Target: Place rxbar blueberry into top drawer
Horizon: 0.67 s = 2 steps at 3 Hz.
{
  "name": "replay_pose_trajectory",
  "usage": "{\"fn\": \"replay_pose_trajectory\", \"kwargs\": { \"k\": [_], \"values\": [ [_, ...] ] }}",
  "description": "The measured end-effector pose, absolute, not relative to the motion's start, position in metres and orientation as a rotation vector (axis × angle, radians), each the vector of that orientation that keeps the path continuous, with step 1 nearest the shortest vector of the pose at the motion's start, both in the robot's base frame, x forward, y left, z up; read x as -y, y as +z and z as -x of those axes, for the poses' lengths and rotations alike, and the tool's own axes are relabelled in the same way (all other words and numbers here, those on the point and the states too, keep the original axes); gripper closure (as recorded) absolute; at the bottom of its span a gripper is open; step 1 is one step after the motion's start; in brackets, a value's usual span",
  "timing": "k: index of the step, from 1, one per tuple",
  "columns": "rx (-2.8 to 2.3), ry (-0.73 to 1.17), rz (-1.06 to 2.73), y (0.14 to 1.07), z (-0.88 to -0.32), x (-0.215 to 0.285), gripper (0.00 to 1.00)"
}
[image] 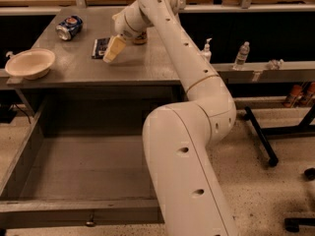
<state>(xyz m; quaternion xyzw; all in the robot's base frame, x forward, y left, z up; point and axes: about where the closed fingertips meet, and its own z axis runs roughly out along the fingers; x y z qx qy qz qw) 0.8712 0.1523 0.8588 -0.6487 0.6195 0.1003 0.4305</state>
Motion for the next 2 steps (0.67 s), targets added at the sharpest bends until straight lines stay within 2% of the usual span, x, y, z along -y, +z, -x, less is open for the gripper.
{"fn": "replay_pose_trajectory", "kwargs": {
  "k": [2],
  "values": [
    [-1.524, 0.429, 1.504, 0.8698, -0.8639, -0.1626, 0.0]
  ]
}}
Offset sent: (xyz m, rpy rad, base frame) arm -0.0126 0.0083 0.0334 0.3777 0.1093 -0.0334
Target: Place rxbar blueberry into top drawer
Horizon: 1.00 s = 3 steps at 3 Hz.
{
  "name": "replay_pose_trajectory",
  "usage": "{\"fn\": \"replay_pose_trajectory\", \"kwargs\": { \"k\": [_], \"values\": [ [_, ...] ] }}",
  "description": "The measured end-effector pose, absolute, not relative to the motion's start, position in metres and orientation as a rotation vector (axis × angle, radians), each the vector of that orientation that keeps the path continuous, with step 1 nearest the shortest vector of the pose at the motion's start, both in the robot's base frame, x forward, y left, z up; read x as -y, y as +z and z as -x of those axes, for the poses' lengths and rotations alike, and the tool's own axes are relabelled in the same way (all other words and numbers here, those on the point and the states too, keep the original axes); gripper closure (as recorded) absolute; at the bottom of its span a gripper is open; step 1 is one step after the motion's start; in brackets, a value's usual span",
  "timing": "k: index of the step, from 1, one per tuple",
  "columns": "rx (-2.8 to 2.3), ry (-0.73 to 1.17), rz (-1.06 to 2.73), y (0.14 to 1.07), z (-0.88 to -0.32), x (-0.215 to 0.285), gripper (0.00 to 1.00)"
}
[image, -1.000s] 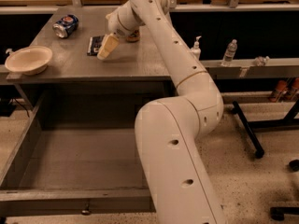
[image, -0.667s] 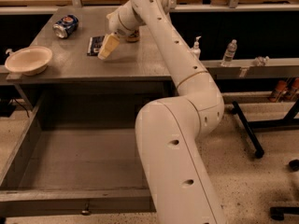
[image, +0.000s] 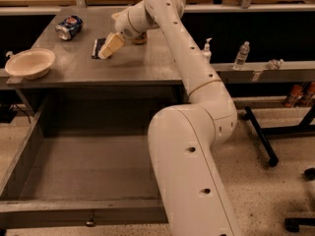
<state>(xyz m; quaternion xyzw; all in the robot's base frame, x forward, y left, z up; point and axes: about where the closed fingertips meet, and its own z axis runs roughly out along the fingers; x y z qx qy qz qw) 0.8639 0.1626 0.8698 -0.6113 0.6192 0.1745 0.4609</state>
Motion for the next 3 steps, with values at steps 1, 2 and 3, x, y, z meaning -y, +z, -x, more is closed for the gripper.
{"fn": "replay_pose_trajectory", "kwargs": {
  "k": [1, 2, 3],
  "values": [
    [-1.519, 0.459, 1.482, 0.8702, -0.8636, -0.1682, 0.0],
    [-1.52, 0.454, 1.488, 0.8688, -0.8634, -0.1685, 0.0],
    [-1.586, 0.501, 1.444, 0.8608, -0.8638, -0.1695, 0.0]
  ]
}}
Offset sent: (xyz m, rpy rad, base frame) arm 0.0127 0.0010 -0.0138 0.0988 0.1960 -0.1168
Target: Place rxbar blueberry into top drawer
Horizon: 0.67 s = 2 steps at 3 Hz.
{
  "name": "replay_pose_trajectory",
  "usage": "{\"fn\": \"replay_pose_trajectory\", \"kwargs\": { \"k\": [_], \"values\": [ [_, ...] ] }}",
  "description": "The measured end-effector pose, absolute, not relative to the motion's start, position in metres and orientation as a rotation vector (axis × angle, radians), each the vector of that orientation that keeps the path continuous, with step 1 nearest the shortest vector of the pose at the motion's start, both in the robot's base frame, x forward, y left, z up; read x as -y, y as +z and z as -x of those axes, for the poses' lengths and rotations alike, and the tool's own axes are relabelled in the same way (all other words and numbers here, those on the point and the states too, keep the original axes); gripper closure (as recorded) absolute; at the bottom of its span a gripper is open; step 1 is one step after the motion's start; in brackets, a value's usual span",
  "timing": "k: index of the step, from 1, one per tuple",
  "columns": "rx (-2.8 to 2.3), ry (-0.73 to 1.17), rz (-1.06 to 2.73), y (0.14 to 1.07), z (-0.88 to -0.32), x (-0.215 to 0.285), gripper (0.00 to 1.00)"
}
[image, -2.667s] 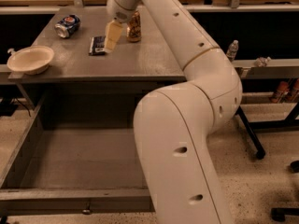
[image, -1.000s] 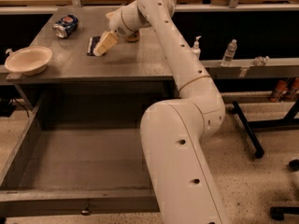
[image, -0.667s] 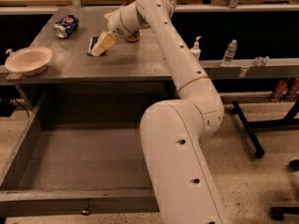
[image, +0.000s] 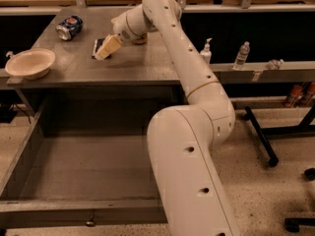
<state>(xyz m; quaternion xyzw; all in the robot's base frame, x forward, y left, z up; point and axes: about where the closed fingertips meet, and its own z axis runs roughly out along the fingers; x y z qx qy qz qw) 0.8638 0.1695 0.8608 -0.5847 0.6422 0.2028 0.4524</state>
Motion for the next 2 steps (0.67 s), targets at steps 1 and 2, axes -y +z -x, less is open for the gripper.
{"fn": "replay_pose_trajectory", "kwargs": {
  "k": [1, 2],
  "values": [
    [-1.692, 0.595, 1.336, 0.8483, -0.8665, -0.1702, 0.0],
    [-1.748, 0.658, 1.267, 0.8397, -0.8683, -0.1757, 0.0]
  ]
}}
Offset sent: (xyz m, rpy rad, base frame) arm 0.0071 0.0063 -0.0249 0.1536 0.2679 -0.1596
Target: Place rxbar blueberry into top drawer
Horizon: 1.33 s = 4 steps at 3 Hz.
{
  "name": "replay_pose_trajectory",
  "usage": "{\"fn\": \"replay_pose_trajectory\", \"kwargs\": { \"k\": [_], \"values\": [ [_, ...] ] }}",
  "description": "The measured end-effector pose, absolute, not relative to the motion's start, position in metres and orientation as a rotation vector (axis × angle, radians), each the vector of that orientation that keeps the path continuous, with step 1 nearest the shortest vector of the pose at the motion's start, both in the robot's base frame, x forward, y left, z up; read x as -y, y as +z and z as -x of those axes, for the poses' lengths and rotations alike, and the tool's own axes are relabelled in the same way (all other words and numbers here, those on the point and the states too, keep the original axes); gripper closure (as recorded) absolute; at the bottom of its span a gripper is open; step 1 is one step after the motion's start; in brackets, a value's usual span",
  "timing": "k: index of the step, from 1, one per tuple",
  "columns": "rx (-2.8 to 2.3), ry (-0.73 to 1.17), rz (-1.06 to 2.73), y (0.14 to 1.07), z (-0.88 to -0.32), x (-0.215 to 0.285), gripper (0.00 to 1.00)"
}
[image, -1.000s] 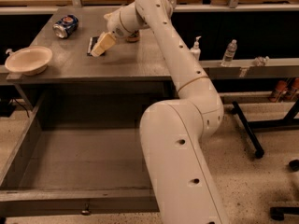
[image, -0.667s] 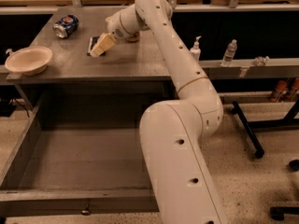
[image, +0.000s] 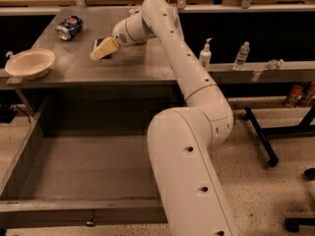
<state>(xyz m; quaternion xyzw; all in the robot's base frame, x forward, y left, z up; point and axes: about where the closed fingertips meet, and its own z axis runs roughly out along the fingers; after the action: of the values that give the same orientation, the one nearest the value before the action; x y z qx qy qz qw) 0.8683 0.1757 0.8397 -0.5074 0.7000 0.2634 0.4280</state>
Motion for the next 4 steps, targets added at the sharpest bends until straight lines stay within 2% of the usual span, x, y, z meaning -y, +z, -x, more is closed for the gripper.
{"fn": "replay_pose_trajectory", "kwargs": {
  "k": [1, 2, 4],
  "values": [
    [-1.752, 0.663, 1.269, 0.837, -0.868, -0.179, 0.18],
    [-1.756, 0.663, 1.269, 0.83, -0.869, -0.181, 0.49],
    [-1.765, 0.652, 1.253, 0.823, -0.875, -0.176, 0.96]
  ]
}}
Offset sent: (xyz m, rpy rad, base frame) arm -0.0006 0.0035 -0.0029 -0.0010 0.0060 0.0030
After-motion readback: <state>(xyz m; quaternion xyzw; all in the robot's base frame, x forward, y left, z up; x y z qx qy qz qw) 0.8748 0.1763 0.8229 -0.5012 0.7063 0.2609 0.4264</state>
